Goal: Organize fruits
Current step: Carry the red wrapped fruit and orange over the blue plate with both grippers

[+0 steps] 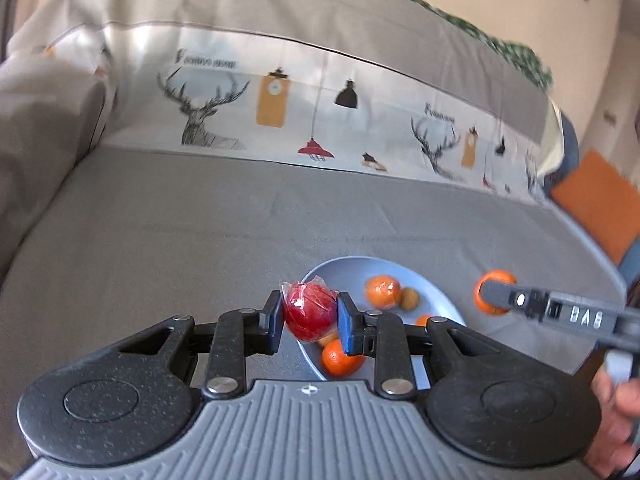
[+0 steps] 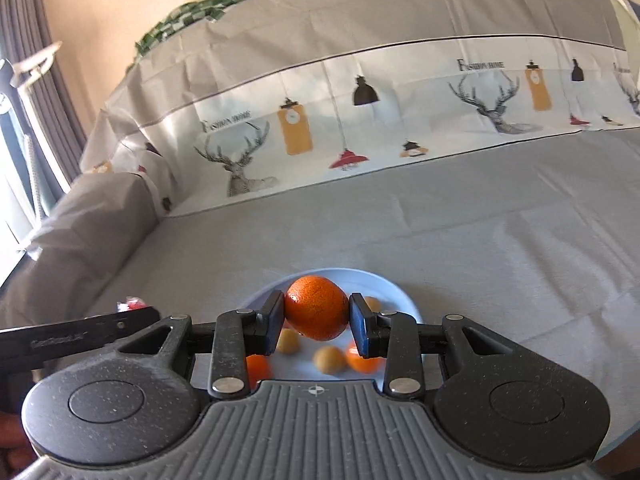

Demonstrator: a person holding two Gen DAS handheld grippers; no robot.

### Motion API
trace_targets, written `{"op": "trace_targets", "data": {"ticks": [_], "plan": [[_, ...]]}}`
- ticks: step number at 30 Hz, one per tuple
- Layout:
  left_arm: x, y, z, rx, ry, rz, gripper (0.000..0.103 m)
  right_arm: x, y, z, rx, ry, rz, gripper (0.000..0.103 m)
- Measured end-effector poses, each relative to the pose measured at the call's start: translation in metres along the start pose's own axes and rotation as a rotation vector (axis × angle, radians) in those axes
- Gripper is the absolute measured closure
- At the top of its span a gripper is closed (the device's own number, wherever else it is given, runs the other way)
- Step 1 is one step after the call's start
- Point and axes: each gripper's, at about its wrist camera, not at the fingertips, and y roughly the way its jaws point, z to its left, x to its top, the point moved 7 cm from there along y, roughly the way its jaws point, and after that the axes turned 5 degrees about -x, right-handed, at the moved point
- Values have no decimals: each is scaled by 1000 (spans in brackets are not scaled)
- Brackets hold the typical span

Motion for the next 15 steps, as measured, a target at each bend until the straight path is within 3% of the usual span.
{"op": "trace_targets", "data": {"ticks": [15], "plan": [[-7, 26, 3, 37, 52, 44, 72, -4, 22, 5, 12, -17, 22, 67]]}}
